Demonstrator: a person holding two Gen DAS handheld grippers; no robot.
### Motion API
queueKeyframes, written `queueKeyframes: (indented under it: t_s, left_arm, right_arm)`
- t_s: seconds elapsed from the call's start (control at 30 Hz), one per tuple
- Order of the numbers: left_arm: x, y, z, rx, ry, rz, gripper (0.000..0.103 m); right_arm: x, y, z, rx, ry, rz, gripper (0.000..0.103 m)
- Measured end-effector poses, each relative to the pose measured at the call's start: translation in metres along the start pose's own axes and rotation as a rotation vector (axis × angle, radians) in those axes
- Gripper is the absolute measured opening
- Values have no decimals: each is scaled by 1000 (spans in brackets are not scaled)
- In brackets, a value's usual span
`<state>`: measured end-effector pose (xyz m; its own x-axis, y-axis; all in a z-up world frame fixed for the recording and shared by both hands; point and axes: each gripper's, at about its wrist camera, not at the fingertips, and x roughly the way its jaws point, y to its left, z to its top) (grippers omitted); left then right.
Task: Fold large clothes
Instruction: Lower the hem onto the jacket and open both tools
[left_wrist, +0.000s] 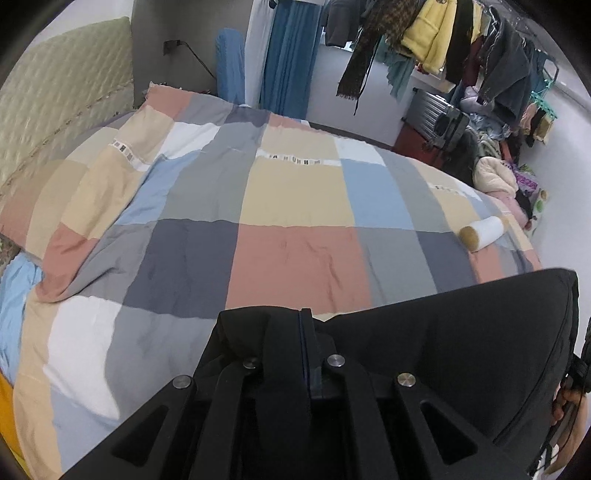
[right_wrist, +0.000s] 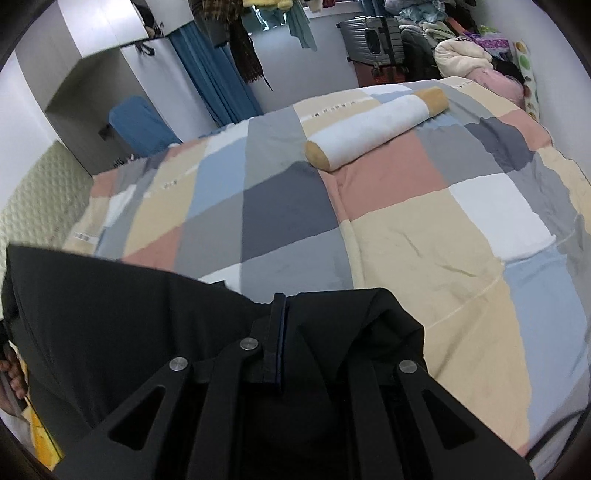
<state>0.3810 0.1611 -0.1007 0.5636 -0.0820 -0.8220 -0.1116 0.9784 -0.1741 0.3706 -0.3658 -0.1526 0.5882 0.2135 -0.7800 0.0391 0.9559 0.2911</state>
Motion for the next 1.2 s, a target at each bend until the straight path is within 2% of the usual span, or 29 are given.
queueKeyframes:
  t_s: [0.13, 0.23, 0.37, 0.6, 0.7, 0.73, 0.8, 0.83, 0.87, 0.9, 0.93, 1.07, 1.13, 1.2]
  left_arm:
    - [33, -4, 2, -1, 18, -1, 7]
    - [56, -9, -3, 4, 41, -9, 7]
    - [66, 0, -14, -33, 43, -70, 7]
    - [33, 15, -41, -80, 9, -141, 8]
    - [8, 27, -53, -139, 12, -280, 16]
    - [0, 31, -56, -159, 16, -320, 20]
    - [-24, 40, -64, -187, 0, -361, 42]
    - [-40, 44, -67, -189, -27, -381, 49]
    - [-51, 46, -69, -188, -48, -391, 61]
    - [-69, 49, -72, -184, -81, -400, 67]
    - [-84, 50, -75, -177, -111, -403, 67]
    - [-135, 47, -82, -153, -221, -383, 68]
    - [-148, 33, -80, -125, -263, -371, 75]
    - [-149, 7, -74, -74, -260, -362, 76]
  right_arm:
    - [29, -9, -3, 33, 15, 21, 8]
    - [49, -16, -10, 84, 60, 40, 6]
    - [51, -18, -15, 117, 66, 61, 6]
    - [27, -27, -28, 170, 23, 158, 10]
    - [12, -30, -32, 197, 30, 186, 13]
    - [5, -31, -35, 205, 29, 191, 15]
    - [-8, -37, -42, 233, 22, 216, 25]
    - [-16, -41, -46, 255, 14, 244, 42]
    - [-24, -46, -50, 281, 2, 273, 67]
    - [-35, -51, -55, 309, -23, 299, 77]
    - [-48, -56, -59, 329, -60, 319, 85]
    - [-92, -65, -71, 361, -179, 332, 84]
    - [-113, -58, -76, 339, -240, 267, 84]
    - [-132, -41, -78, 292, -304, 206, 84]
